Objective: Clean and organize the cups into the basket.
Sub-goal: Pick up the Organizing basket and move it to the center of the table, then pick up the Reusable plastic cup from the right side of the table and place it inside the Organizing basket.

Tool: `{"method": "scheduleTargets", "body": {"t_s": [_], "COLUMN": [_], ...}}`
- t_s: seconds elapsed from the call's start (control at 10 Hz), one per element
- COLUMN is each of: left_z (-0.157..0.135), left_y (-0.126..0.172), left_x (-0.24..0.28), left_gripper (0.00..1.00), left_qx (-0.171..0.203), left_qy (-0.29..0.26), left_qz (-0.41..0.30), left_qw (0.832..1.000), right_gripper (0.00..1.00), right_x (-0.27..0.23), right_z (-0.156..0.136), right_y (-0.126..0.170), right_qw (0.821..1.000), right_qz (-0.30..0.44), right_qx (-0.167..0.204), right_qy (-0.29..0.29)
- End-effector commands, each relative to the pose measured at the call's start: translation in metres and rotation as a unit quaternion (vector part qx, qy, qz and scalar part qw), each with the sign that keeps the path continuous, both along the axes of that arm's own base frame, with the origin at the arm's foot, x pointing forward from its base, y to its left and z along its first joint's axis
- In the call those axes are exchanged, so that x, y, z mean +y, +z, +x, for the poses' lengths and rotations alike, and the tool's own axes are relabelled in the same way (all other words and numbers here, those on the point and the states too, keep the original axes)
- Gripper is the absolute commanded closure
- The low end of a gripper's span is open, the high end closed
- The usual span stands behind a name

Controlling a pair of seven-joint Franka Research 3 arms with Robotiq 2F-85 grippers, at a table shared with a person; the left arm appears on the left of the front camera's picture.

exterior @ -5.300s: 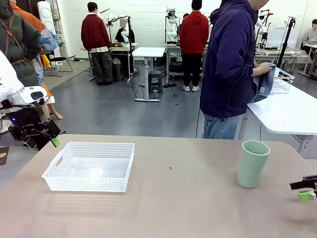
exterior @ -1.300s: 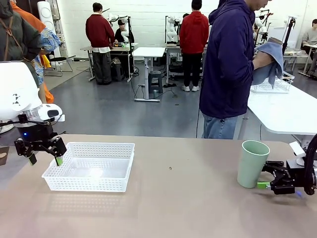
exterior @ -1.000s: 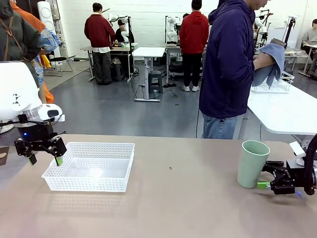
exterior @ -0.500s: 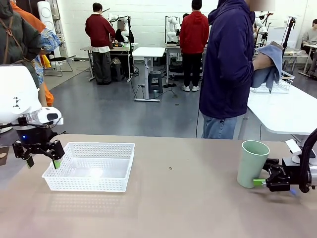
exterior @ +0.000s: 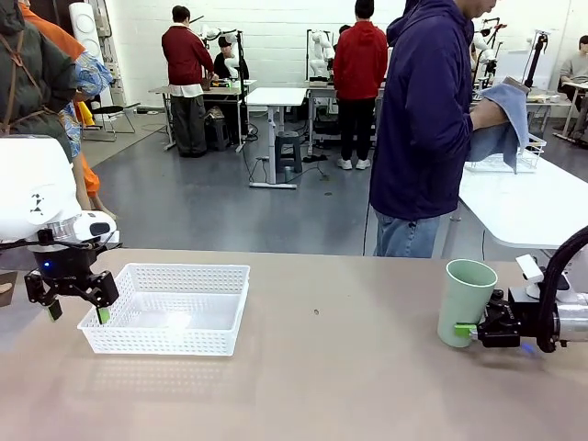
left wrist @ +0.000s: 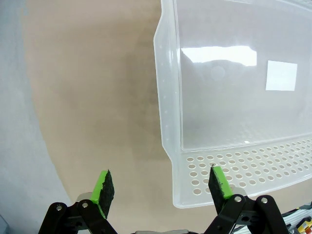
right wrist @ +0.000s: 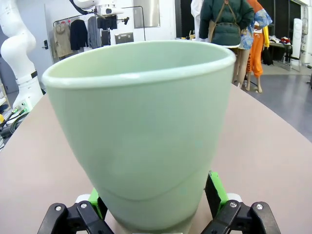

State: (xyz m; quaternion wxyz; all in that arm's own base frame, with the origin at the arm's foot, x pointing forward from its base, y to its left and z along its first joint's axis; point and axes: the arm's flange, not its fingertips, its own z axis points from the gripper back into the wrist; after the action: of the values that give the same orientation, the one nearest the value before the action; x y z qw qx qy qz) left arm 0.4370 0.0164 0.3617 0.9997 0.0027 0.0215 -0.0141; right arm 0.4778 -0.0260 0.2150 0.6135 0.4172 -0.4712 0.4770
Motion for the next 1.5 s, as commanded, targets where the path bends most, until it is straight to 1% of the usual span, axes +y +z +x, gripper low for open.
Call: {"method": "scheduleTargets", "body": {"t_s": [0.0,0.2,0.3,0.4,0.5,0.7,0.8,0.9,1.0,1.1,1.2,1.4], "left_z": [-0.003,-0.003,-0.002,-0.002,-0.001,0.002,0.004,0.005,0.006,0.007,0.007,0.007], "left_y": [-0.002,-0.003,-0.003,-0.004,-0.005,-0.012,-0.014,-0.017,-0.020,-0.022,-0.023,-0.023], "left_x": [0.003,0.003,0.002,0.002,0.002,-0.002,-0.003,-0.004,-0.004,-0.004,-0.004,-0.004], "left_gripper": [0.00,0.00,0.00,0.00,0.00,0.00,0.00,0.00,0.47,0.57,1.00,1.00], "left_qx": [-0.003,0.000,0.000,-0.001,-0.001,-0.004,-0.006,-0.006,-0.009,-0.008,-0.008,-0.007], "left_qy": [0.000,0.010,0.018,0.024,0.028,0.033,0.036,0.036,0.032,0.035,0.034,0.031], "left_qz": [0.008,0.002,-0.011,-0.019,-0.028,-0.044,-0.045,-0.047,-0.046,-0.043,-0.043,-0.043], "left_qw": [1.000,1.000,1.000,1.000,0.999,0.998,0.998,0.998,0.998,0.998,0.998,0.999], "right_gripper": [0.00,0.00,0.49,0.60,1.00,1.00,0.80,0.80,1.00,0.80,1.00,1.00], "right_x": [0.009,0.009,0.008,0.007,0.007,0.008,0.008,0.008,0.008,0.008,0.008,0.007], "right_z": [0.007,0.007,0.007,0.006,0.006,0.006,0.005,0.005,0.005,0.004,0.004,0.003], "right_y": [-0.005,-0.005,-0.006,-0.006,-0.006,-0.007,-0.007,-0.007,-0.008,-0.008,-0.008,-0.008], "right_qw": [1.000,1.000,1.000,1.000,1.000,1.000,1.000,1.000,1.000,1.000,1.000,0.999], "right_qz": [0.003,0.007,0.011,0.013,0.014,0.012,0.011,0.011,0.011,0.011,0.012,0.013], "right_qx": [0.001,0.001,-0.007,-0.007,-0.008,-0.010,-0.010,-0.010,-0.011,-0.010,-0.011,-0.011], "right_qy": [-0.002,0.011,0.014,0.018,0.019,0.021,0.021,0.022,0.024,0.025,0.027,0.028]}}
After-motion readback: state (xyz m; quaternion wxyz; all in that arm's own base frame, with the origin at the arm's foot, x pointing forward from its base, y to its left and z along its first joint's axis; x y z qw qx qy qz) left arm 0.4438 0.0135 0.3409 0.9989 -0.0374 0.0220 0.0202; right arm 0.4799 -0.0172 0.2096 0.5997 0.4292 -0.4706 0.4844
